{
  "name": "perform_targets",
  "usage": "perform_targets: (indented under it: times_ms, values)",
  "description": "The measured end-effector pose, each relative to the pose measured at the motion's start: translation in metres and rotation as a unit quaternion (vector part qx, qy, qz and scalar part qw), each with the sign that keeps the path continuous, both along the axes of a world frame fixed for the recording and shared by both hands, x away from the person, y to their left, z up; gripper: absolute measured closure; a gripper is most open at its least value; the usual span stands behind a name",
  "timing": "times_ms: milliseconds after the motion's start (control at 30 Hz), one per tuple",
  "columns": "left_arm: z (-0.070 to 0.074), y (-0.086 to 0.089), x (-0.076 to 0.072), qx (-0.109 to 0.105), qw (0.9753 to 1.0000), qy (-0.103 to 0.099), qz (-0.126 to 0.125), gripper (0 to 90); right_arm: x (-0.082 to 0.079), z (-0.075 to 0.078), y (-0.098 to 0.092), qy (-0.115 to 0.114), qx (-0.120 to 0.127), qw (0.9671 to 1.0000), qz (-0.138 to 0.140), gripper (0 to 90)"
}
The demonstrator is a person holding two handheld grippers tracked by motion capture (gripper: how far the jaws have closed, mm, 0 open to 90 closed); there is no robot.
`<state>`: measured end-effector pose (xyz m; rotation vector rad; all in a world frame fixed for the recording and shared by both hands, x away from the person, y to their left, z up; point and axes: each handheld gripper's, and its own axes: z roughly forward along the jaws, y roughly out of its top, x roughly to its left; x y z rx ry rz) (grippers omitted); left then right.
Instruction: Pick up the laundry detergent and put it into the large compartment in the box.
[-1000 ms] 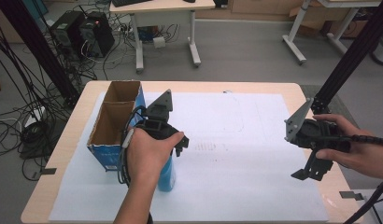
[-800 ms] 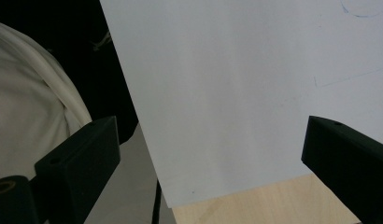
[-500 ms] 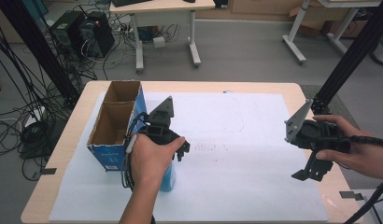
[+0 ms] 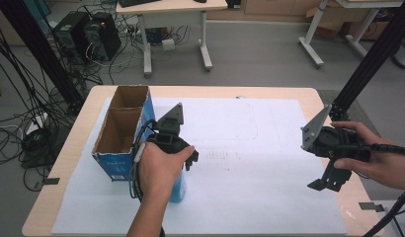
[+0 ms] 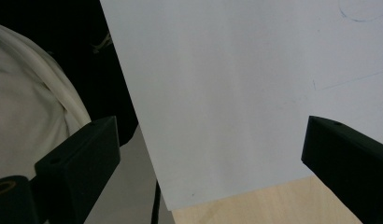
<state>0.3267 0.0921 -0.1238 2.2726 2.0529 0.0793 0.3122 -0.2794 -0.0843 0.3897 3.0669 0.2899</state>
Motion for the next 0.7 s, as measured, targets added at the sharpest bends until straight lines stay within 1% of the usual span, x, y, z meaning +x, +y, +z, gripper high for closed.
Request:
perform_targets:
  times_ms: [100,167,233,433,567,700]
  values:
    - [-0.0007,-0.0005,0.0001,0.002,1.0000,0.000,-0.001,18.6,0.0004,-0.0005,0.0018,0.001,-0.003,1.0000,0.000,4.6]
    - [-0.0016,0.0011,0.0003,-0.003,1.0000,-0.001,0.000,21.3,0.0007,-0.0007,0.0024,0.002,-0.003,1.0000,0.001,4.6]
    - [-0.0022,-0.0006,0.0009,0.000,1.0000,0.000,0.000,23.4,0.0001,-0.0007,0.0020,-0.001,-0.001,1.0000,0.002,4.6]
    - [-0.0041,-0.0010,0.0014,0.000,1.0000,-0.001,-0.001,31.2,0.0008,-0.0008,0.0012,0.000,0.000,1.0000,-0.001,4.6]
    - [-0.0045,-0.0003,0.0015,-0.002,1.0000,-0.001,-0.001,34.8,0.0014,-0.0011,0.0015,0.001,-0.001,1.0000,-0.001,4.6]
    - [-0.0045,-0.0011,0.0012,0.001,1.0000,-0.002,-0.002,35.8,0.0015,-0.0007,0.0014,0.000,0.000,1.0000,0.000,4.6]
